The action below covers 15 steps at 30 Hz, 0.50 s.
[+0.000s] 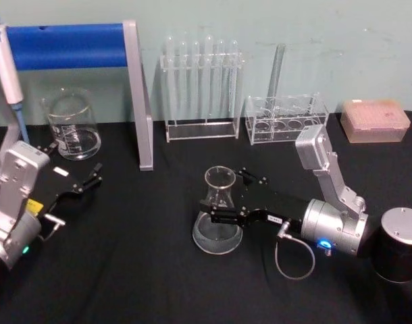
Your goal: Grasp the erlenmeyer flask with one hand, shake it three times, then place it back.
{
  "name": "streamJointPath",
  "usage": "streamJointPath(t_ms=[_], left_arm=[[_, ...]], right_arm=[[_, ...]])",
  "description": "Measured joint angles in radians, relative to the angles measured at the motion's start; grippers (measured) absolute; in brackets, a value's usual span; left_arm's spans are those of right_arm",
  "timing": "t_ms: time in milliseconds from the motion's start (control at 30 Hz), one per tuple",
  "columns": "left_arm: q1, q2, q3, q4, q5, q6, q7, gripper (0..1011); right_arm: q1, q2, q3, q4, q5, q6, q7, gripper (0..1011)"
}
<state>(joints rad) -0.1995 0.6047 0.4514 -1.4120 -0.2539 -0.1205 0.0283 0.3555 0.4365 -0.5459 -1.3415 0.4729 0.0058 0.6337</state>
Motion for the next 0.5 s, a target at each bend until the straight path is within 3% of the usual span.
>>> streamJointPath(t_ms=[500], left_arm=[[0.000,0.000,0.000,0.000,0.000,0.000,0.000,1001]], right_arm=[[0.000,0.000,0.000,-0.001,0.001,-0.001,0.000,1000]])
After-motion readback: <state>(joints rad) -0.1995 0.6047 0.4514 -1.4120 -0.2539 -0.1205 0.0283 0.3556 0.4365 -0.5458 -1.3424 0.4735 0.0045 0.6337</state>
